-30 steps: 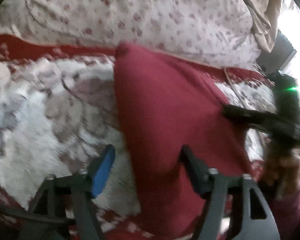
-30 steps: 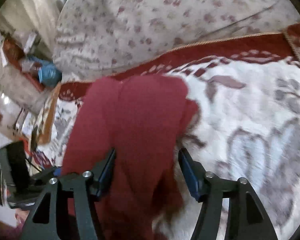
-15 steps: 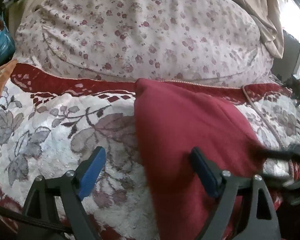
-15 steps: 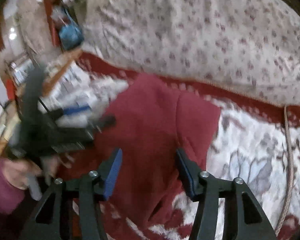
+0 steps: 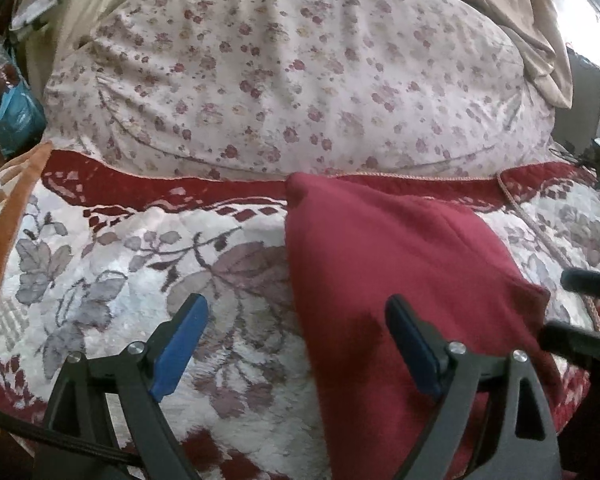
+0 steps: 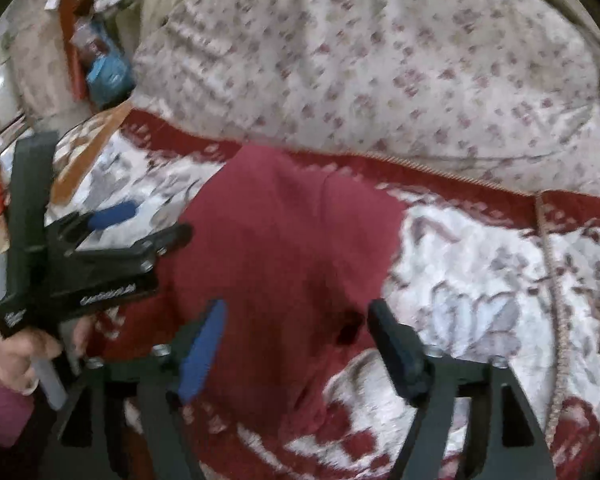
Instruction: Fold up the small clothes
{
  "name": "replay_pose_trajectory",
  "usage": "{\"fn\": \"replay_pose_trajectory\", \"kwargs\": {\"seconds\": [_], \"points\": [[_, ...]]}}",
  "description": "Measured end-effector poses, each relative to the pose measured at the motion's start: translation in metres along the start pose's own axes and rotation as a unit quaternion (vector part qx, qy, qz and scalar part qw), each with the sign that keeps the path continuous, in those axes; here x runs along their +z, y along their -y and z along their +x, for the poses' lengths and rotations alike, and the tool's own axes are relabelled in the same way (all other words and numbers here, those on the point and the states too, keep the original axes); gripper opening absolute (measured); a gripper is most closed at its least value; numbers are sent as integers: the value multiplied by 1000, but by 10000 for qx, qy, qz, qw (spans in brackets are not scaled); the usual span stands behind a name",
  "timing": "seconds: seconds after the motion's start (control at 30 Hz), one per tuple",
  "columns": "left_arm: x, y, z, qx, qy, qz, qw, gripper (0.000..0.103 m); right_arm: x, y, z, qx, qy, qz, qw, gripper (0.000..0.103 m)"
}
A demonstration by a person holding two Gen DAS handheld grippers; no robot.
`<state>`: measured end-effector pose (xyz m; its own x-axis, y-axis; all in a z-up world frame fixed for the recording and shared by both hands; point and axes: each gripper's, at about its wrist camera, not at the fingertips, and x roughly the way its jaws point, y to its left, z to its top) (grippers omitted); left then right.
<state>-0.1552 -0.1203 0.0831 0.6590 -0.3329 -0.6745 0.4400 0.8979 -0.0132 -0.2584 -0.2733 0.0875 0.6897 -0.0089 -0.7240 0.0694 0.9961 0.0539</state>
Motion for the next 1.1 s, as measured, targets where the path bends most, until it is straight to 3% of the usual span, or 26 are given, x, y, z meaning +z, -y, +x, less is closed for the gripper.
{"fn": "replay_pose_trajectory", "kwargs": {"seconds": [0.1,0.3,0.7,0.87,1.1], "points": [[1,-2,-4,68,22,-58,10000,89,4,3,4,-189,-13,202,9996,83],[4,-7,-11,131,69,-198,9997,89,5,15,13,-177,-154,786,9966,87],[5,-15,-17,67,164,-403,9990,91,6,13,20,-266,-197,846,9959,92],[6,-20,-18,44,253,-551,9981,99,5,11,22,-237,-232,872,9956,92],[6,-16,-18,131,254,-412,9987,100,4,10,24,-198,-254,886,9955,92]]}}
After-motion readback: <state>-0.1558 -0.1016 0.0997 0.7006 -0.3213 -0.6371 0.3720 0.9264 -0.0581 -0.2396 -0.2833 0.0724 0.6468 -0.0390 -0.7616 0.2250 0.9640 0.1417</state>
